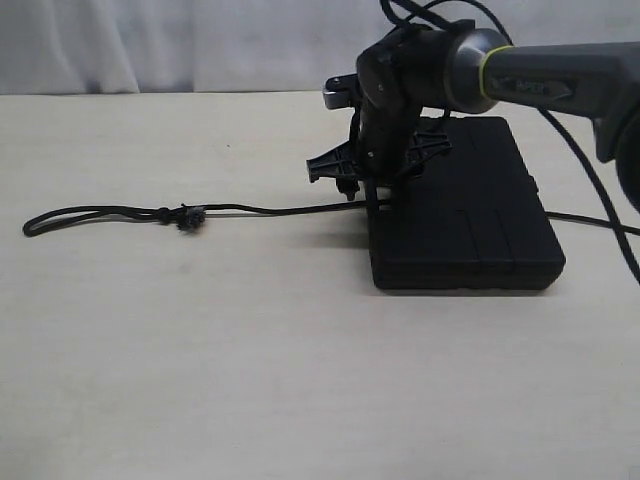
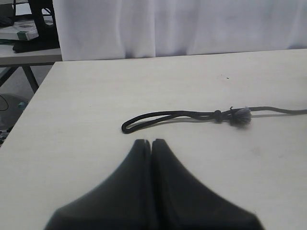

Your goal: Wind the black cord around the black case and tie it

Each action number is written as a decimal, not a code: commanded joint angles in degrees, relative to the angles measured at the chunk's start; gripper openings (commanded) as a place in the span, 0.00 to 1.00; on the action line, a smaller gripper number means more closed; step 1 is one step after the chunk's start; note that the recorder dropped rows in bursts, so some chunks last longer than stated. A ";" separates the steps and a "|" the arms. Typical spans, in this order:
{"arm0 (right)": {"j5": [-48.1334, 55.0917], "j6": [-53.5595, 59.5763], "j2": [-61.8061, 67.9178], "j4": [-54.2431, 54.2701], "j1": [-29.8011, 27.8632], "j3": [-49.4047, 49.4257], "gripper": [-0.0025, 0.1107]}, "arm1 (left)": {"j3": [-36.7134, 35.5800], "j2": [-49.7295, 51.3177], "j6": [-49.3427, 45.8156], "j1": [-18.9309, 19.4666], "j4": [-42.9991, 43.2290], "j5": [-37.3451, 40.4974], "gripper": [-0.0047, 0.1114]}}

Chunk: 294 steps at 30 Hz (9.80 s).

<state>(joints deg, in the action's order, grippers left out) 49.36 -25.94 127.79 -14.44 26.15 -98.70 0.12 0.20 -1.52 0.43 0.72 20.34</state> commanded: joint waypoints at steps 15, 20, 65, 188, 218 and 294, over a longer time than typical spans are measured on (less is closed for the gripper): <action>-0.04 -0.43 3.40 -1.42 -0.07 -0.34 0.55 | -0.12 -0.20 0.12 -0.50 -0.23 -0.73 0.04; -0.04 -0.43 3.36 -1.42 -0.07 -0.34 0.49 | -0.12 -0.20 0.12 -0.50 -0.23 -0.73 0.04; 13.23 19.81 -22.61 29.05 -9.16 -0.34 0.06 | -0.12 -0.20 0.12 -0.50 -0.22 -0.69 0.04; 19.40 22.30 -21.94 13.71 -14.06 2.05 0.06 | -0.12 -0.20 0.01 -0.50 -0.35 -0.94 0.04; 19.40 22.30 -21.94 13.71 -14.06 2.05 0.06 | 28.12 21.23 22.51 -0.50 9.40 -13.45 0.04; 19.41 22.30 -21.94 14.04 -14.06 2.05 0.06 | 74.91 122.22 -43.29 -11.10 -19.54 32.56 0.04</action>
<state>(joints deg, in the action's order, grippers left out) 67.51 -4.84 105.14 0.41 12.66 -96.79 75.60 121.68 -48.11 -10.20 -8.91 47.34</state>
